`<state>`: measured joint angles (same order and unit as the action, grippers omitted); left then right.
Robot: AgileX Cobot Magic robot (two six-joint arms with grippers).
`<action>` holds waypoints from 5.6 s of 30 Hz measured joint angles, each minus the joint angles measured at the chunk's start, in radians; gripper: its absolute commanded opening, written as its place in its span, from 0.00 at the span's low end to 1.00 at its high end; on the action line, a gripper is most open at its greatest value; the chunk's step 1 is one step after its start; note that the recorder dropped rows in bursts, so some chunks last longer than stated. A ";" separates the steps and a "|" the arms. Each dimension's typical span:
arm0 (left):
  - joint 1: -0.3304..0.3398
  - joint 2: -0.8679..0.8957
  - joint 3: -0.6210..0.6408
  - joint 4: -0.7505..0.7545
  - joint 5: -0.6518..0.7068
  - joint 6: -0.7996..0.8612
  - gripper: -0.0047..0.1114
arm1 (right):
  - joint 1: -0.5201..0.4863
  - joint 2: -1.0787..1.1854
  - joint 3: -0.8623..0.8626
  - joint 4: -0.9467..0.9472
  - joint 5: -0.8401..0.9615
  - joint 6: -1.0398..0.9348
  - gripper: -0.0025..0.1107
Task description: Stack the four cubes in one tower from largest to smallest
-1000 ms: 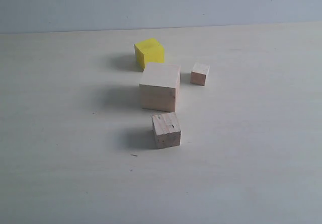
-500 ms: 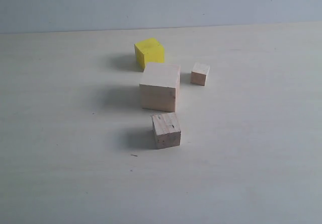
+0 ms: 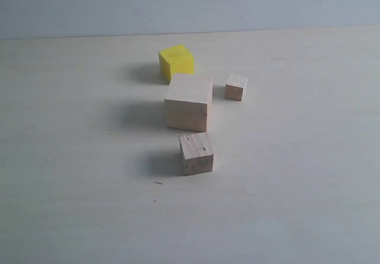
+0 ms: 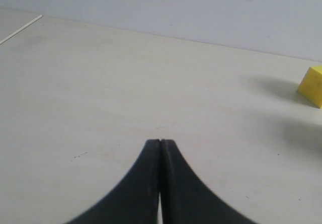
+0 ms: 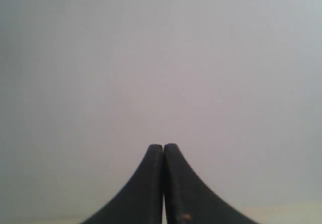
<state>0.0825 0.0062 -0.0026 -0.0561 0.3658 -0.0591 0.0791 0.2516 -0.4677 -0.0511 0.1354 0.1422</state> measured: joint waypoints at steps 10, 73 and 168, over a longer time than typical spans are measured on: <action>0.000 0.000 0.000 0.000 0.000 0.000 0.04 | 0.183 0.484 -0.221 0.101 0.440 -0.156 0.02; 0.000 0.000 0.000 0.000 0.000 0.000 0.04 | 0.244 1.958 -1.225 0.698 0.484 -0.670 0.02; 0.000 0.000 0.000 0.000 0.000 0.000 0.04 | 0.364 2.034 -1.356 0.311 0.965 -0.191 0.02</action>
<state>0.0825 0.0062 -0.0026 -0.0561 0.3658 -0.0591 0.4435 2.2857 -1.8233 0.2596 1.1001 -0.0491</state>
